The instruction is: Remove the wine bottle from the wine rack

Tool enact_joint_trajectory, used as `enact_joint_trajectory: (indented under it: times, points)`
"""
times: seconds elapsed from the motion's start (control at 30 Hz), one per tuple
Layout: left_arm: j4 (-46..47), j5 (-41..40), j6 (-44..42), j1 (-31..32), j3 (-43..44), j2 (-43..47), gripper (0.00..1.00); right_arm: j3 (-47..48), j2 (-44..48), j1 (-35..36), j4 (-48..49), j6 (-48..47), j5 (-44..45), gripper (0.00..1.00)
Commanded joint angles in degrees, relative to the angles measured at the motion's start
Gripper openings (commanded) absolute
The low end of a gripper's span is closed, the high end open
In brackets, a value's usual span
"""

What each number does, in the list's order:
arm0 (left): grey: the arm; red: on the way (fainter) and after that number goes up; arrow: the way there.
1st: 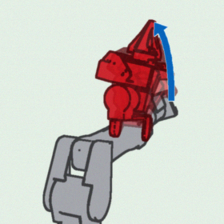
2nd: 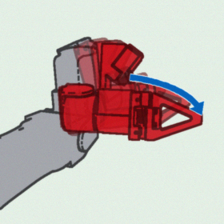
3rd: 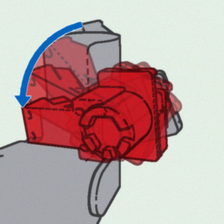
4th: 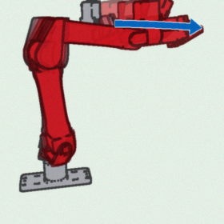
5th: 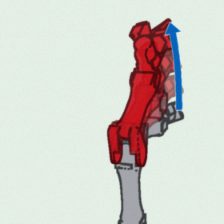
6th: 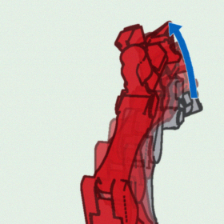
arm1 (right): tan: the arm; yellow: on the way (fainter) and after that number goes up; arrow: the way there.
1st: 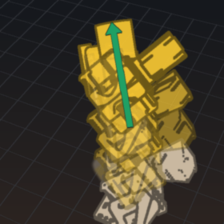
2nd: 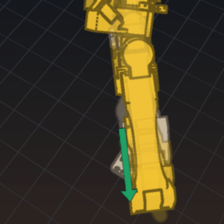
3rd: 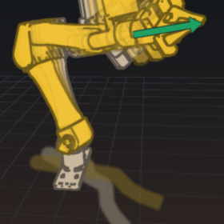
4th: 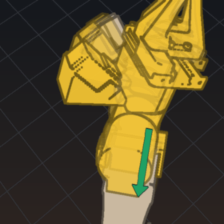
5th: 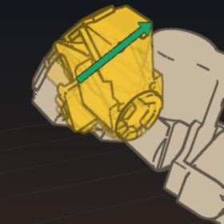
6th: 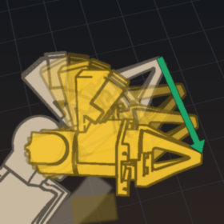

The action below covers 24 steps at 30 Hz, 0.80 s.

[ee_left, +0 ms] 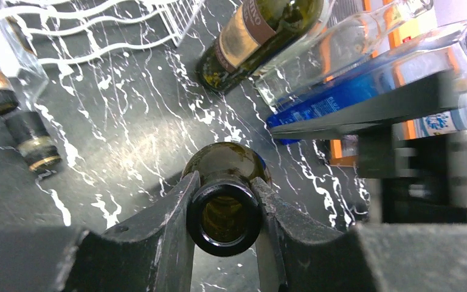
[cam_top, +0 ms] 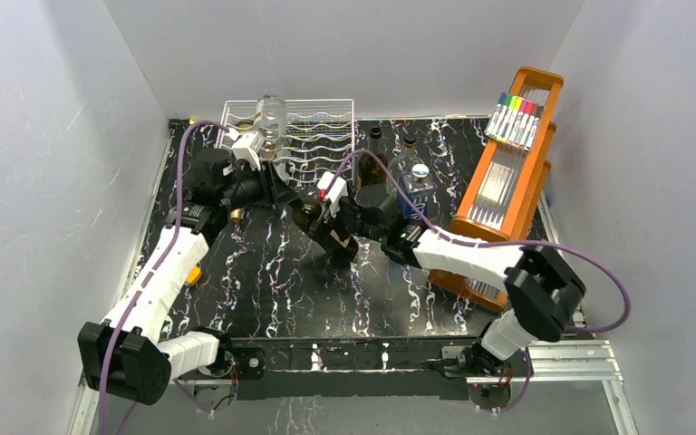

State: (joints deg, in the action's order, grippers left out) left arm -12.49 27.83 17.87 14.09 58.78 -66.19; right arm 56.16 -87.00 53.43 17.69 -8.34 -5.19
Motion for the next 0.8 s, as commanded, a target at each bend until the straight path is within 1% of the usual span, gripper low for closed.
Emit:
enact_joint_trajectory:
  times: [0.0,0.13,0.2,0.27,0.4,0.5,0.77]
  points:
    - [1.1,0.4,-5.2,0.8,6.2,-0.9,0.00,10.9,9.4,0.2,-12.6,3.3,8.7,0.98]
    - [0.9,-0.1,-7.3,4.5,10.1,-3.6,0.00,22.8,12.4,0.2,-28.1,7.9,25.6,0.98]
    - [0.3,-1.7,-8.4,6.7,12.1,-5.4,0.00,28.5,13.1,0.2,-33.8,8.0,30.9,0.98]
    - [-0.8,-4.5,-10.0,9.8,14.6,-7.5,0.00,32.5,14.4,0.2,-36.5,7.8,35.6,0.98]
    - [-2.2,-9.7,-11.7,15.4,19.7,-11.8,0.00,35.0,19.4,0.2,-36.4,8.5,44.3,0.98]
    - [-2.8,-13.6,-13.0,18.7,24.0,-16.3,0.00,36.0,22.2,0.2,-37.9,7.6,46.5,0.98]
    - [-5.6,-18.3,-15.8,24.3,37.0,-27.5,0.00,30.6,29.3,0.1,-37.1,6.9,47.1,0.98]
